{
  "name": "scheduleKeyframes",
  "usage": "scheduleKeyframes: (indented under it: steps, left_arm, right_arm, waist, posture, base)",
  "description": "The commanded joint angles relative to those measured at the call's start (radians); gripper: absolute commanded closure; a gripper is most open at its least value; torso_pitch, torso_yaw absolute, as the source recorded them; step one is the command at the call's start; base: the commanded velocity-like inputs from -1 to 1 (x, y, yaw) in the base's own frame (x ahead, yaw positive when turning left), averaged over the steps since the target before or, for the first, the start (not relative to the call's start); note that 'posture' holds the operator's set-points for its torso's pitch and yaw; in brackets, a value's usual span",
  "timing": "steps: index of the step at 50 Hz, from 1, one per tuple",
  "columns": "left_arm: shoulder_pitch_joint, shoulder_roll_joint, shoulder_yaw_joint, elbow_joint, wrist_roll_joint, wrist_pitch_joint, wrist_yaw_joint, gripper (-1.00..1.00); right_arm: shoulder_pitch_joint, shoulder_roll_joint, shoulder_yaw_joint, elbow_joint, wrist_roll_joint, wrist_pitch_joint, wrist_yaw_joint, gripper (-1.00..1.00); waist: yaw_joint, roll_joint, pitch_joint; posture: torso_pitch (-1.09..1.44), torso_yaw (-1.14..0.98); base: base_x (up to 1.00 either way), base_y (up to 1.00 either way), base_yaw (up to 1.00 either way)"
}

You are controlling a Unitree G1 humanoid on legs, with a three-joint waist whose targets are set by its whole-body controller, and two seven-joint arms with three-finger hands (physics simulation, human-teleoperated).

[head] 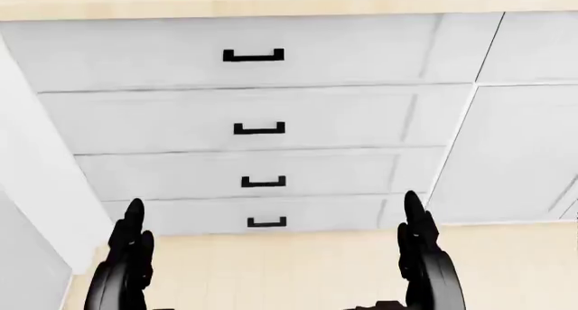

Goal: Place the bread on the rack of the toaster oven.

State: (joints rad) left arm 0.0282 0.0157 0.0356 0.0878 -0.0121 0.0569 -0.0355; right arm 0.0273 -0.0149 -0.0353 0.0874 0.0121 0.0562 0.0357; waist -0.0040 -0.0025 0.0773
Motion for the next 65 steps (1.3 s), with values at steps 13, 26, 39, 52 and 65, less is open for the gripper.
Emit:
scheduleKeyframes:
  steps: [13, 26, 39, 52, 65]
  left_arm:
    - [-0.03, 0.005, 0.0, -0.092, 0.02, -0.106, 0.006, -1.0]
    - [-0.024, 0.035, 0.007, -0.17, 0.289, -0.531, 0.124, -1.0]
    - [0.112, -0.019, -0.077, -0.788, 0.342, -0.392, 0.008, -1.0]
    - [0.128, -0.015, -0.117, -1.108, 0.338, -0.198, -0.036, -1.0]
    - [0.133, -0.013, -0.113, -1.102, 0.327, -0.207, -0.035, -1.0]
  right_arm:
    - [-0.017, -0.008, -0.015, -0.183, 0.062, -0.025, 0.046, -1.0]
    - [0.05, -0.008, -0.002, -0.34, 0.21, -0.184, 0.24, -1.0]
    - [0.159, -0.018, -0.07, -0.873, 0.426, 0.07, 0.276, -1.0]
    - [0.167, 0.003, -0.159, -1.083, 0.522, 0.204, 0.263, -1.0]
    - [0.173, 0.008, -0.16, -1.083, 0.523, 0.195, 0.283, -1.0]
  waist:
    - [0.008, -0.007, -0.079]
    - [0.004, -0.007, -0.09]
    - [0.004, -0.006, -0.081]
    - [0.008, -0.009, -0.066]
    - [0.01, -0.01, -0.064]
  posture:
    - [0.0, 0.0]
    - [0.0, 0.0]
    - [0.0, 0.0]
    - [0.0, 0.0]
    - [0.0, 0.0]
  base:
    - [0.0, 0.0, 0.0]
    - [0.0, 0.0, 0.0]
    - [0.0, 0.0, 0.0]
    - [0.0, 0.0, 0.0]
    - [0.0, 0.0, 0.0]
